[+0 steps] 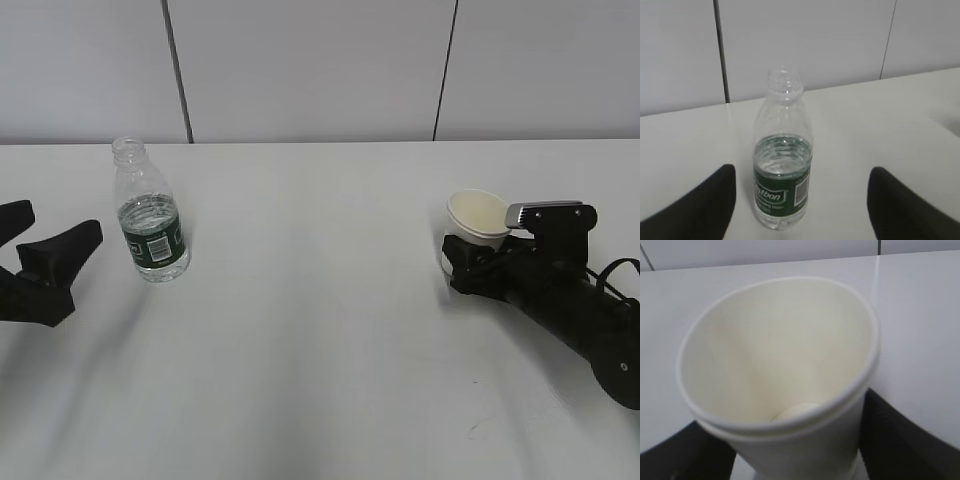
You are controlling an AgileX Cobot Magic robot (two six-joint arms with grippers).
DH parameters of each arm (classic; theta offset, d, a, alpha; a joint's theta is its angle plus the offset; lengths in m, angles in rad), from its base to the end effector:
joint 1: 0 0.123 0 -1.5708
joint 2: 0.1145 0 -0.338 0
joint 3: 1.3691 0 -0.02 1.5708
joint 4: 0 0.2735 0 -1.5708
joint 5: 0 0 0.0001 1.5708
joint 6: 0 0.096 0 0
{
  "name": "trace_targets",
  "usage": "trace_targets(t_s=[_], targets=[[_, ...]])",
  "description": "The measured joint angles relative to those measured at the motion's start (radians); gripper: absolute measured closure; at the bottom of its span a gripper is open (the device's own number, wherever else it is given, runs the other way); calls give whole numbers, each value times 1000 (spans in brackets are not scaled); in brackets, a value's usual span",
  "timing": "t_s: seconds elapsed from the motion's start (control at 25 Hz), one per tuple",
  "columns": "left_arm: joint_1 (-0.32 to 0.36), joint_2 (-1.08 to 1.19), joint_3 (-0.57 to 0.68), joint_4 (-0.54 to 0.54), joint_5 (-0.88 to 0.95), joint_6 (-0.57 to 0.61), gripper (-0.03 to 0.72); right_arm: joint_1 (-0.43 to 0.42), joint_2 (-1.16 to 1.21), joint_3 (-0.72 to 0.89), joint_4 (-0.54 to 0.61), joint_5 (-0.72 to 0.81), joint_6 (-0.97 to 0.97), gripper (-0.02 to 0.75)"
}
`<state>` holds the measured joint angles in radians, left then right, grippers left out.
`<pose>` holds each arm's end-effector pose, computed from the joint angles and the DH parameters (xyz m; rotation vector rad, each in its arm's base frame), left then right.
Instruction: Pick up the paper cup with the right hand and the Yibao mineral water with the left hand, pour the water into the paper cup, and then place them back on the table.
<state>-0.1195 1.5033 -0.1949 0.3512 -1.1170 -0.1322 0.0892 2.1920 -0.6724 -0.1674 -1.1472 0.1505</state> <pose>0.2138 -0.0556 0.1986 0.3581 1.6672 -0.3359 0.3725 0.0479 0.0782 -0.1135 1.8624 0.2598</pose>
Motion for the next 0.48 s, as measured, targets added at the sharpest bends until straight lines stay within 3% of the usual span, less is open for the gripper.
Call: trace_targets(t_s=[0.48], targets=[[0,209,-13,-13,-19,0,186,0,0,0,-28,-2,0,211]])
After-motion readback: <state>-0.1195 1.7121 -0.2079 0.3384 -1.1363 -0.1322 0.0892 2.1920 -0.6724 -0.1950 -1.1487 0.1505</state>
